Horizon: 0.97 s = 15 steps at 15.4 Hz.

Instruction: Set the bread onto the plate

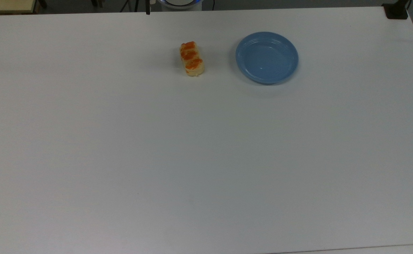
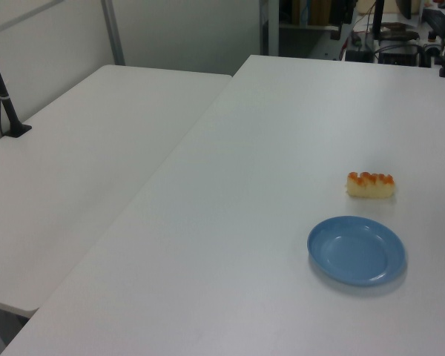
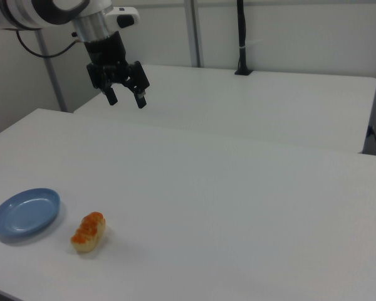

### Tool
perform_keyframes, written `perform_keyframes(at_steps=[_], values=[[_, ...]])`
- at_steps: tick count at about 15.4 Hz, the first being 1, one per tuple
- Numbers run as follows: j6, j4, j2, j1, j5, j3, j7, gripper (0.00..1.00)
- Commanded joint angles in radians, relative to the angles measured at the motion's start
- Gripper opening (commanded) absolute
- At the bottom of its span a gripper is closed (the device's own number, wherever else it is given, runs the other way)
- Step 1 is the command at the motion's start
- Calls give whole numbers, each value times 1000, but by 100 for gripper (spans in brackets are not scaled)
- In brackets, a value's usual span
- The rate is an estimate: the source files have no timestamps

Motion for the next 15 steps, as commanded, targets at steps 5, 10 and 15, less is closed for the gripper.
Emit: perform_keyframes(at_steps=[5,10,15], values=[[-26,-9,-12,9,20,-6,-16,100],[-24,-9,-12,7,20,-8,-22,100],[-21,-9,-9,9,20,-6,-20,100]])
